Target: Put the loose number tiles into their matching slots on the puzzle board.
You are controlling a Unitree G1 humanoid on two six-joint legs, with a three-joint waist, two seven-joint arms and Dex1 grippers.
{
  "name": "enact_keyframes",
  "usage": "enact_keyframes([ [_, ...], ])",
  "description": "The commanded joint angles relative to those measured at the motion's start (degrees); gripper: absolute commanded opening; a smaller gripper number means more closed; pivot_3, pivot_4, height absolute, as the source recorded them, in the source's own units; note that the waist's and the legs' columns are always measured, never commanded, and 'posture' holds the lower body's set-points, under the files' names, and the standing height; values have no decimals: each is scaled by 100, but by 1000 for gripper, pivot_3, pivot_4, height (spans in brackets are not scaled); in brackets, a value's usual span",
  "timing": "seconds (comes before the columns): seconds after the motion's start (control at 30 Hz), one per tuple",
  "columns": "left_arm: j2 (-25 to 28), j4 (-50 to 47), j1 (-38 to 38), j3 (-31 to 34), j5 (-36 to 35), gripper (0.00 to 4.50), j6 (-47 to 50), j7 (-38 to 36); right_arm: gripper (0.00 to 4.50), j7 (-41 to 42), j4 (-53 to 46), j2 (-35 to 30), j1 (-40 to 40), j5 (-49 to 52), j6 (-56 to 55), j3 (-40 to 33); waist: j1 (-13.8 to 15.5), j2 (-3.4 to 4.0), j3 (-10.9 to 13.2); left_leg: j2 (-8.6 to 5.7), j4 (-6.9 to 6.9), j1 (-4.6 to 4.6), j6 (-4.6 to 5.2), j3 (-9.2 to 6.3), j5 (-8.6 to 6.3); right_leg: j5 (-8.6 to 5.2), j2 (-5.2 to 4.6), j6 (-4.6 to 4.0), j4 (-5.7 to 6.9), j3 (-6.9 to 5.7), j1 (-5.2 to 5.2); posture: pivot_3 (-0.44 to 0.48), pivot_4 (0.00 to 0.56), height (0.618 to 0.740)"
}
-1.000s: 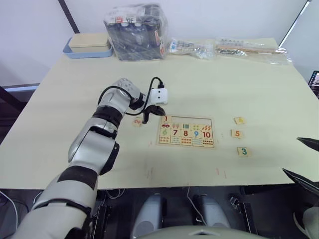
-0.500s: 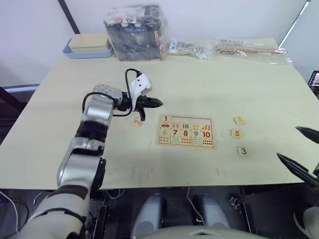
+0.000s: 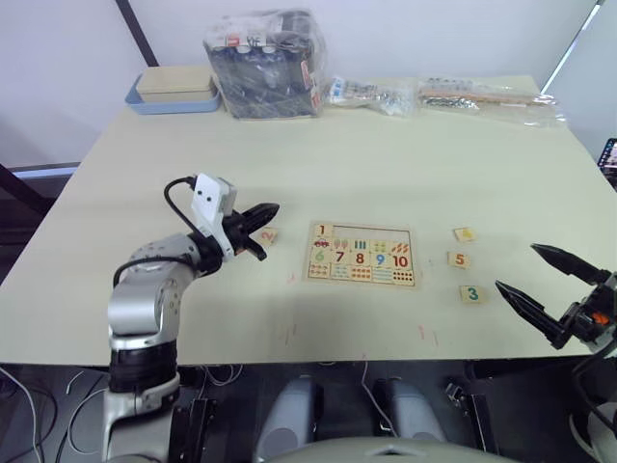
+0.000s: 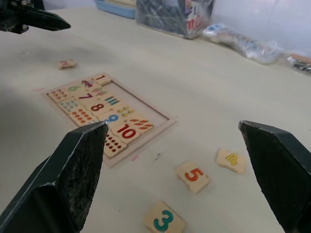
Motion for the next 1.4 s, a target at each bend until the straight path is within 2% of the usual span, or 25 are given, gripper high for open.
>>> enact_keyframes([
  [0.03, -61, -839, 1108, 626, -518, 48, -204, 112, 4500, 459, 198, -127, 146, 294, 47, -146, -49, 16, -18, 1, -4, 4, 2, 5, -2, -2, -4, -5, -5, 6, 3, 0, 150, 740],
  [0.2, -13, -1177, 1997, 854, -919, 48, -490, 123, 4500, 805, 548, -223, 229, 411, 22, -315, -18, 17, -18, 11, -19, 14, 3, 13, -3, -5, -4, -19, -28, 11, 8, 0, 150, 740],
  [0.3, 26, -1217, 2409, 1035, -1079, 824, -662, 103, 4500, 986, 710, -301, 272, 382, -2, -412, 5, 22, -22, 14, -16, 35, 2, 10, -2, -4, -6, -22, -33, 1, 30, 0, 150, 740],
  [0.37, 57, -1234, 2703, 1145, -1246, 1731, -715, 31, 4500, 1086, 829, -335, 317, 328, -33, -457, -3, 25, -24, 16, -17, 40, 4, 14, -5, -5, -6, -22, -37, 3, 35, 0, 150, 740],
  [0.53, 184, -1269, 3357, 1237, -1407, 4374, -964, -74, 4500, 1332, 1020, -377, 489, 330, -51, -592, -14, 26, -23, 20, -21, 37, 6, 15, -6, -6, -4, -23, -40, 1, 34, 0, 150, 740],
  [0.77, 297, -1295, 3899, 1294, -1573, 4467, -1167, -51, 4500, 1667, 1352, -391, 672, 299, -205, -807, -24, 25, -23, 25, -22, 37, 5, 15, -7, -10, -5, -22, -44, -1, 32, 0, 150, 740],
  [0.97, 369, -1324, 3818, 1172, -1593, 4467, -1075, 224, 4500, 1921, 1506, -436, 579, 356, -295, -934, -29, 28, -22, 28, -22, 37, 5, 15, -8, -17, -6, -11, -45, -1, 30, 0, 150, 740],
  [1.23, 335, -1605, 3030, 660, -1608, 4467, -78, 1447, 4500, 2606, 1402, -866, 294, 588, -282, -1029, -34, 29, -21, 28, -23, 36, 5, 15, -8, -9, -4, -22, -45, -2, 33, 0, 150, 740],
  [1.4, 235, -1868, 2243, -88, -876, 4467, 769, 2817, 4500, 2959, 1481, -1225, -7, 655, -197, -964, -25, 22, -21, 25, -23, 35, 6, 16, -7, -8, 3, -22, -45, -4, 34, 0, 150, 740],
])
